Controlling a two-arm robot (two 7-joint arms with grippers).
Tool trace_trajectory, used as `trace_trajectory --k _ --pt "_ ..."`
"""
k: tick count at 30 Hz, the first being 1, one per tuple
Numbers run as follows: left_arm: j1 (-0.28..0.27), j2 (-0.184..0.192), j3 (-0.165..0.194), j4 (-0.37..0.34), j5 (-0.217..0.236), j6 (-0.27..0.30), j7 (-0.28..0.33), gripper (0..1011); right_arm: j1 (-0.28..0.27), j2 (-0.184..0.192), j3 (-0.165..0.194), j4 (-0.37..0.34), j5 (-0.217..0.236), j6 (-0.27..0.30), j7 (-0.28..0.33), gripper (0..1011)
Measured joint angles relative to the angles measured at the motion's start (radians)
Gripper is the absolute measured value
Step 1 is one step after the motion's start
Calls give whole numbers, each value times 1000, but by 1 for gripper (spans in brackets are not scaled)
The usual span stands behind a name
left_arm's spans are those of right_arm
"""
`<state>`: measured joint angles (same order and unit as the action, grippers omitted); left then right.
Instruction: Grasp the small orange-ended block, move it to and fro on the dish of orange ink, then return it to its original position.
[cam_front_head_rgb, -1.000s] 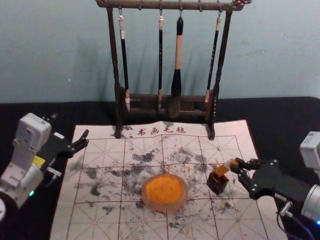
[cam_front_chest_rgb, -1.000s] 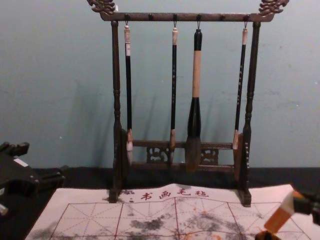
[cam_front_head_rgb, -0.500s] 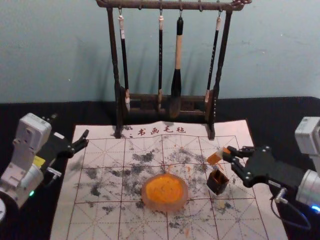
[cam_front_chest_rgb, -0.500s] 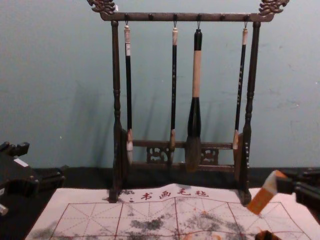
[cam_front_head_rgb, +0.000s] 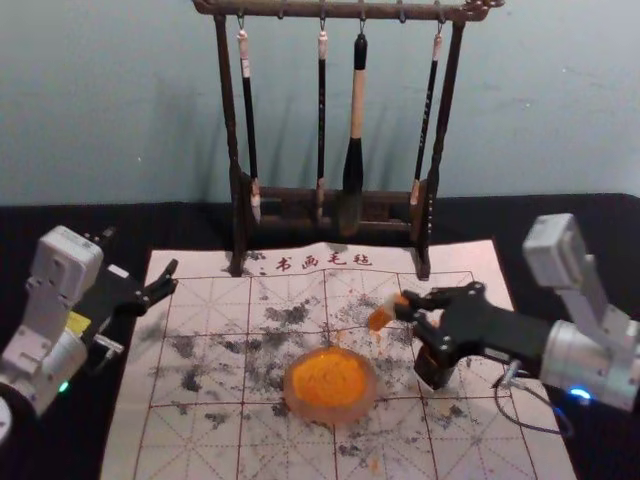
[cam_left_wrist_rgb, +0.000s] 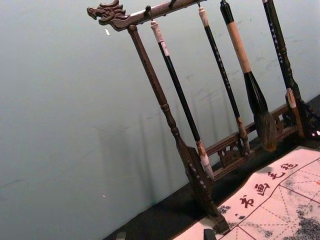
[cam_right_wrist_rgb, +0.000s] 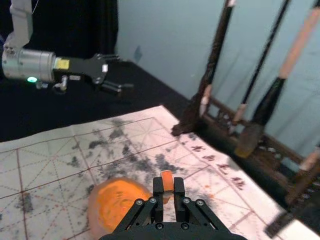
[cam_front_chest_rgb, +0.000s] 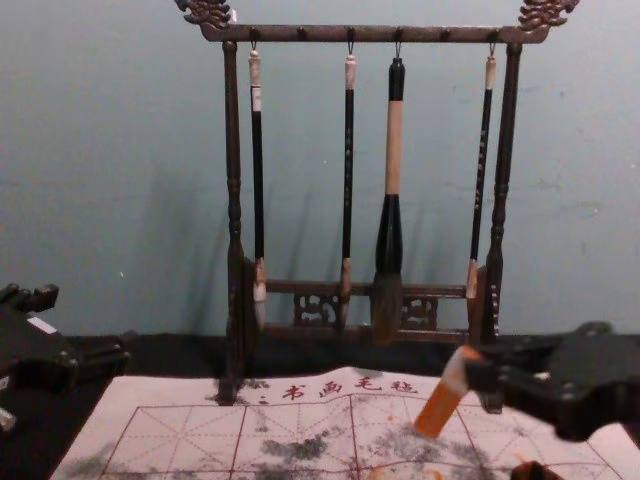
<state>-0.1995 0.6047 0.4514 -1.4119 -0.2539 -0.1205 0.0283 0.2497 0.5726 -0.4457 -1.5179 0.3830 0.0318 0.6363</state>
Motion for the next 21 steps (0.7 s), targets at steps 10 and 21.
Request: trace_trajectory --k 10,21 --pt "0 0 0 0 0 0 0 1001 81 -16 -86 38 -26 70 31 98" --pt "0 0 0 0 0 0 0 1001 133 9 -161 10 -51 176 47 98"
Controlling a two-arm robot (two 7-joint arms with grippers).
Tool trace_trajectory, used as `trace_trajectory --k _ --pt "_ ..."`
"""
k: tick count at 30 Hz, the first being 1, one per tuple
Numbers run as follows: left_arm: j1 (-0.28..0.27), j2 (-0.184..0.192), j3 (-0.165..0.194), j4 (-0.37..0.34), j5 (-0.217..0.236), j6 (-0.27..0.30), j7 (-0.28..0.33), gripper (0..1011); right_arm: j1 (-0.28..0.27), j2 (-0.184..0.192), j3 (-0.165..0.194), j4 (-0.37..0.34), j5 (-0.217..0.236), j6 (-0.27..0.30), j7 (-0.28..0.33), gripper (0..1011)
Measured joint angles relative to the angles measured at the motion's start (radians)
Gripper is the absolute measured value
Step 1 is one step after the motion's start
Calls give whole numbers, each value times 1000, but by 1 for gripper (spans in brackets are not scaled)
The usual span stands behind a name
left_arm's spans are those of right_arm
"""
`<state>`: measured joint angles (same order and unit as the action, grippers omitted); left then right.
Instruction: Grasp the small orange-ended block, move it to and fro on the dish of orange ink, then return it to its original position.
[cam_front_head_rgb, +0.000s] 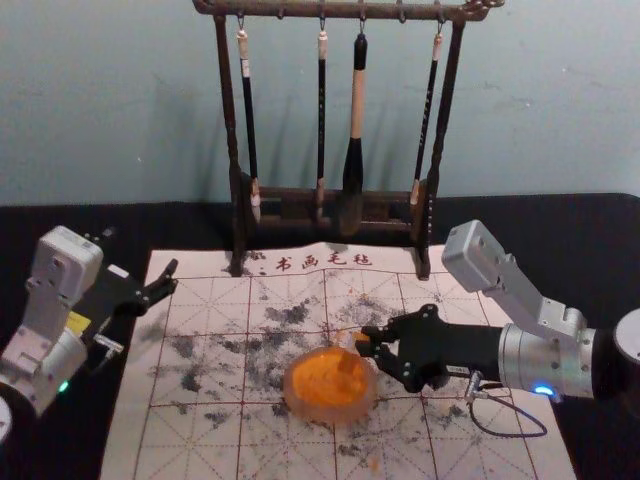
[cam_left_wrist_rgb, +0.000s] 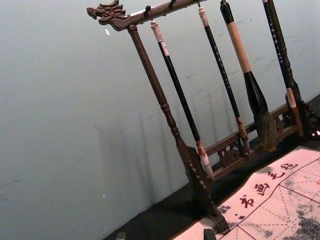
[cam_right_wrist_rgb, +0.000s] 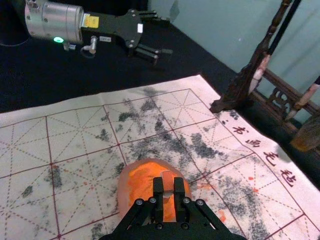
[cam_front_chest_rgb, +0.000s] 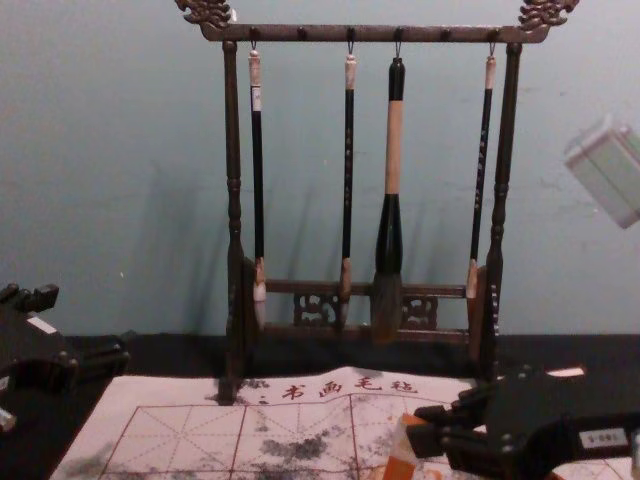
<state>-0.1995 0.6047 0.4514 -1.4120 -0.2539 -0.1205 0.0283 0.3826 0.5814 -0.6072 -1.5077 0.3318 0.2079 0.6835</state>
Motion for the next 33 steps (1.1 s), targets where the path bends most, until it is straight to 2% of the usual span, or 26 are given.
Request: trace_trajectory --k 17,33 --pt "0 0 0 0 0 0 0 1001 43 13 -59 -23 -21 62 10 98" --pt "0 0 0 0 0 0 0 1001 91 -15 -103 17 -38 93 22 98"
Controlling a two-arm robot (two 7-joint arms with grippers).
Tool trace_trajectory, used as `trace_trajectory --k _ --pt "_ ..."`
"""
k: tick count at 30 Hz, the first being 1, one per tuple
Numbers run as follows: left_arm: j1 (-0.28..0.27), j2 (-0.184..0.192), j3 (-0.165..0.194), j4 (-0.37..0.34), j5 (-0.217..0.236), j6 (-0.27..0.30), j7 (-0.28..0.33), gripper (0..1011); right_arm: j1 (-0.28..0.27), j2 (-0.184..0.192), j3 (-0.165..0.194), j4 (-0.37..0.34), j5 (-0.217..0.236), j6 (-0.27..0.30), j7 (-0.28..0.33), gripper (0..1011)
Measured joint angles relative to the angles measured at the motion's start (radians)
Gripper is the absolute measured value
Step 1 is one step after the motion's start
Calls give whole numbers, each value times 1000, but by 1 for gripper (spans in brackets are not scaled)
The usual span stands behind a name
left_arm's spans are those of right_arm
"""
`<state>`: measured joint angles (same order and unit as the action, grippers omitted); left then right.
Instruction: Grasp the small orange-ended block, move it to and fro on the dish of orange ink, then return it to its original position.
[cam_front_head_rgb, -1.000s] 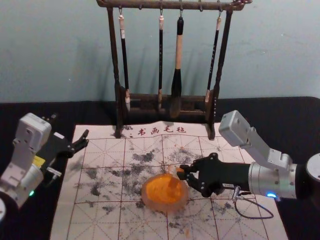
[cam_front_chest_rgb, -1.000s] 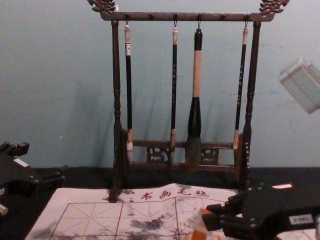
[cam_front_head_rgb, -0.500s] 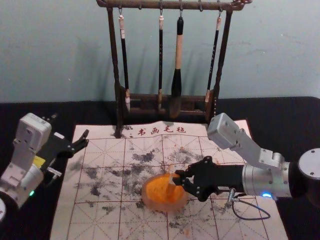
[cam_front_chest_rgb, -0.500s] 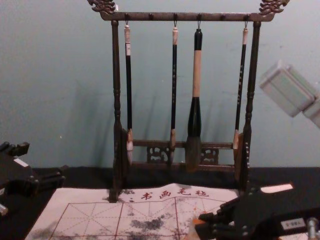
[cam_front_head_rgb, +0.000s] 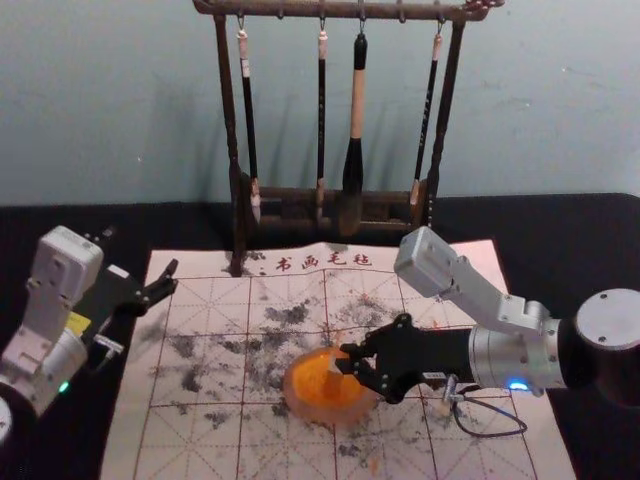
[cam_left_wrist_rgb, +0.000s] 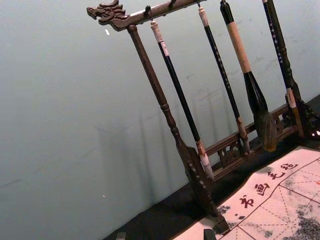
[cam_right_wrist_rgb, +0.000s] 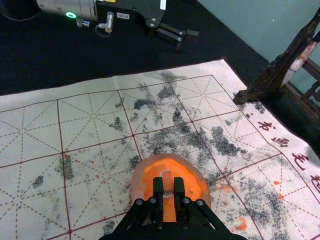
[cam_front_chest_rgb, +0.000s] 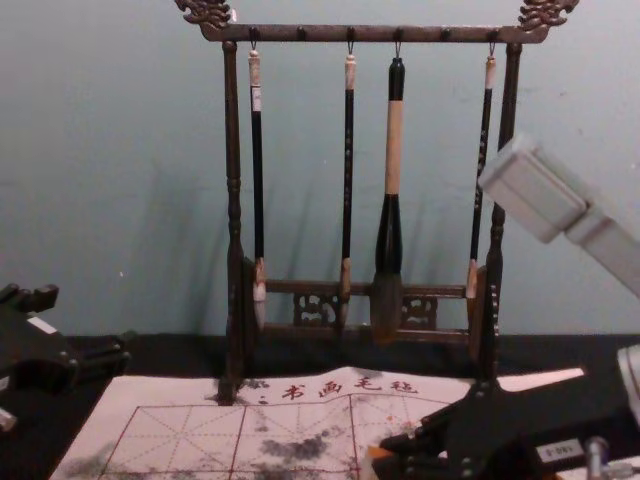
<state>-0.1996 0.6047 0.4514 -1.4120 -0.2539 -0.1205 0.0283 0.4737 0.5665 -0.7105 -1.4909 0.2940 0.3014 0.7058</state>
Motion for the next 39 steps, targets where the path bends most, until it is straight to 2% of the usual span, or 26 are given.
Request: trace_trajectory --k 10,19,39 --pt "0 0 0 0 0 0 0 1001 20 -19 -6 28 -5 8 -10 98" --pt "0 0 0 0 0 0 0 1001 26 -20 0 33 -8 18 -19 98" --pt "0 0 0 0 0 0 0 1001 -20 41 16 -54 9 31 -11 98"
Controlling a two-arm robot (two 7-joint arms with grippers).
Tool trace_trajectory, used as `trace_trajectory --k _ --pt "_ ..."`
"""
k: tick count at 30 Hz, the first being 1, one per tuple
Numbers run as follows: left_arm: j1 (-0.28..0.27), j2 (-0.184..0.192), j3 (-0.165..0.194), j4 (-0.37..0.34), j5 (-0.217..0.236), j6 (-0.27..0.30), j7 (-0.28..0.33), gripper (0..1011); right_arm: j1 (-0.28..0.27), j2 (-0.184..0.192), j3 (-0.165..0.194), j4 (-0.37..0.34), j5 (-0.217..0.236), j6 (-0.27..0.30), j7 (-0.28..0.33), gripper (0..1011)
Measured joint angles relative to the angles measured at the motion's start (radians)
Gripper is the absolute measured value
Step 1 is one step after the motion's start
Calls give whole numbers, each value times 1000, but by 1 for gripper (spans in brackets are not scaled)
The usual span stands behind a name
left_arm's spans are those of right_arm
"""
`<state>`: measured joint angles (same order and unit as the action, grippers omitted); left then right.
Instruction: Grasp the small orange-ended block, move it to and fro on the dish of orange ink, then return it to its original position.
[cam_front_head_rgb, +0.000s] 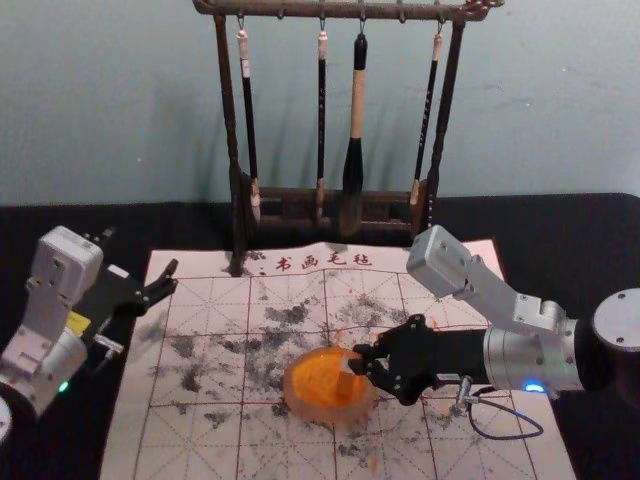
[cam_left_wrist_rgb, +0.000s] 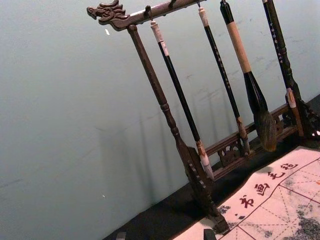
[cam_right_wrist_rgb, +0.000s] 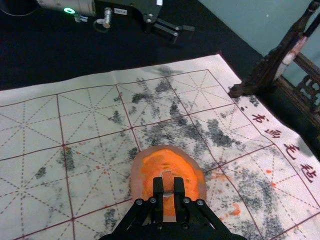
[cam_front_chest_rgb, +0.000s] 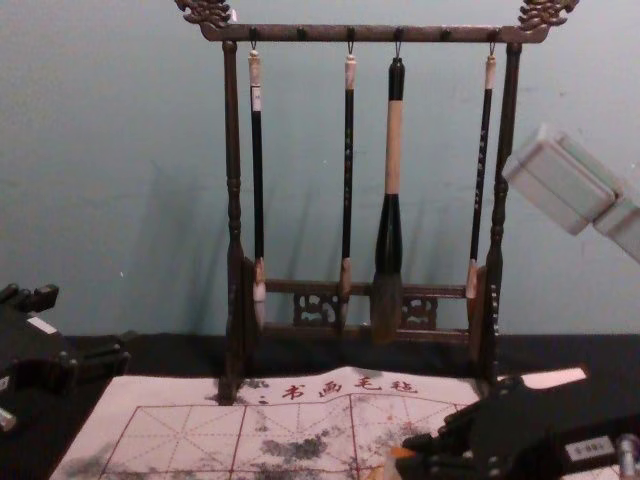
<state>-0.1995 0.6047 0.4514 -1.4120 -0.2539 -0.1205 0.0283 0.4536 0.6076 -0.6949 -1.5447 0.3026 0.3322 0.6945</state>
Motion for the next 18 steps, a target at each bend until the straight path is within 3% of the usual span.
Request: trace_trajectory --k 18 --pt "0 0 0 0 0 0 0 1002 36 -39 -36 42 3 0 17 98"
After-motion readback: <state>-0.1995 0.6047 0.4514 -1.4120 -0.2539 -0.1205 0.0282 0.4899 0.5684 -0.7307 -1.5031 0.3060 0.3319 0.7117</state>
